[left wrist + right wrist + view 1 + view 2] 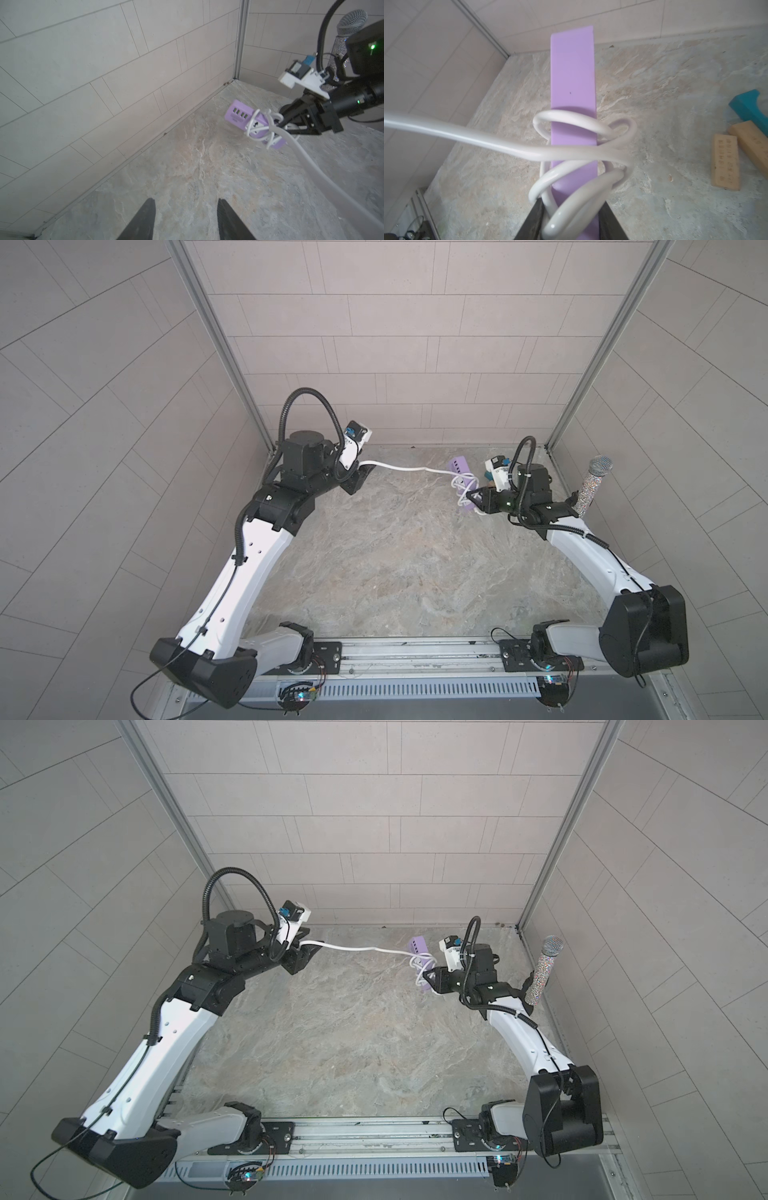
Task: Wrap the cord around the power strip
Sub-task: Wrap the power cord around the power strip.
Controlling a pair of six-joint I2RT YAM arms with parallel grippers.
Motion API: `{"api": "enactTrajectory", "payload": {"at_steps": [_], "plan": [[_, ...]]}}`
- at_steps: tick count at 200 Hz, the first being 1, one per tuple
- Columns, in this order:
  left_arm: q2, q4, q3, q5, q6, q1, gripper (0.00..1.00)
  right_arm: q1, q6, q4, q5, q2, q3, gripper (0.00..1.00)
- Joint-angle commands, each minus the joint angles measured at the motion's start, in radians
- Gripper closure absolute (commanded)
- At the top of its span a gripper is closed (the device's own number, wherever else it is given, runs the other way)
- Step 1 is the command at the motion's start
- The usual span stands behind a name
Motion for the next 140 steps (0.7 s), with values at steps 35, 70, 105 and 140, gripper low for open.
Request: {"api": "enactTrajectory", "payload": {"at_steps": [35, 70, 105, 140], "plan": [[-0.072, 0.119, -0.254, 0.112, -0.116, 0.072, 0.88, -0.117, 0.334, 0.445, -0.183, -0.098, -0.016, 1.0], [0.051, 0.239, -0.332, 0.173, -0.151, 0.107, 0.9, -0.089, 0.461, 0.686, -0.352, -0.125, -0.046, 1.0], [0.237, 0.359, -0.272, 0.271, -0.192, 0.104, 0.91, -0.013, 0.439, 0.717, -0.459, -0.18, -0.052, 1.0], [0.456, 0.322, -0.093, 0.315, -0.145, 0.08, 0.92, 0.101, 0.321, 0.639, -0.539, -0.239, -0.069, 1.0]]}}
